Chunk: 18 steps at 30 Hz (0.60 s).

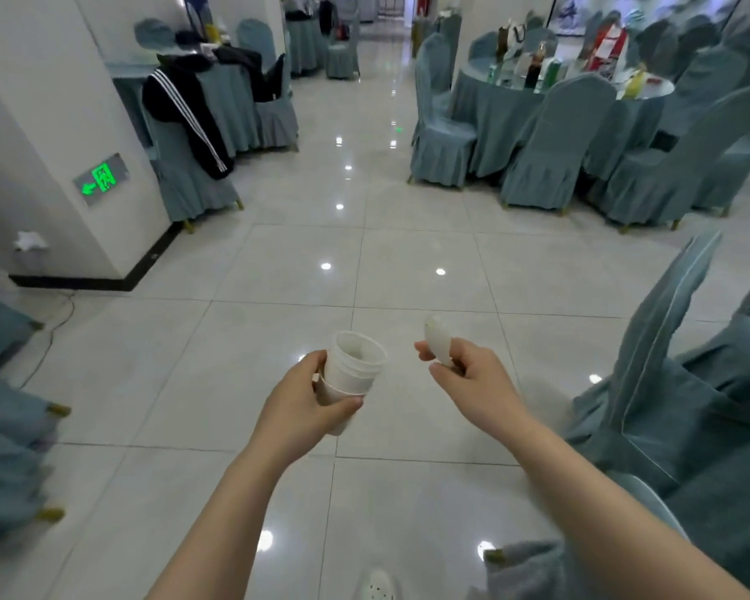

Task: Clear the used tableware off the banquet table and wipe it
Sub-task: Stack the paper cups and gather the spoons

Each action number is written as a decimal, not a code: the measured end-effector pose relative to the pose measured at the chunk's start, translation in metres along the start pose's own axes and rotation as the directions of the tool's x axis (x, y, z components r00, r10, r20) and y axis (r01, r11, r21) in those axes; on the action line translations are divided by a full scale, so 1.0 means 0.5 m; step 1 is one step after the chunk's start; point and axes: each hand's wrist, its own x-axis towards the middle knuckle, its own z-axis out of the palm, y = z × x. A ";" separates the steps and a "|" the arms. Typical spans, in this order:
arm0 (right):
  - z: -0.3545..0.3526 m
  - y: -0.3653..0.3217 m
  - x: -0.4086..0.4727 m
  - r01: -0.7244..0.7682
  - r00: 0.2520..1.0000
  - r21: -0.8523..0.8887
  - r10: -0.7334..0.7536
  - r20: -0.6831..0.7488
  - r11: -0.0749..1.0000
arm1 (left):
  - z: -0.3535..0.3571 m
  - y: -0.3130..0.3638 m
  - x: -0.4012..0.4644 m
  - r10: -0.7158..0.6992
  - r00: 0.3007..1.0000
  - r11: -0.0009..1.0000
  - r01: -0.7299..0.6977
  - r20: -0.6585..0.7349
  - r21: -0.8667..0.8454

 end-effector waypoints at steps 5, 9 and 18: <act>-0.086 0.056 0.131 -0.102 0.986 -0.042 0.095 -0.135 0.994 | 0.025 0.054 0.206 0.087 0.996 0.996 -0.086 0.019 -0.029; -0.193 0.102 0.166 -0.231 0.941 -0.036 0.214 -0.260 0.972 | 0.105 0.126 0.324 0.181 0.978 0.980 -0.170 0.107 -0.104; -0.453 0.256 0.127 -0.450 0.658 0.069 0.383 -0.648 0.890 | 0.418 0.301 0.554 0.421 0.796 0.905 -0.336 0.434 -0.261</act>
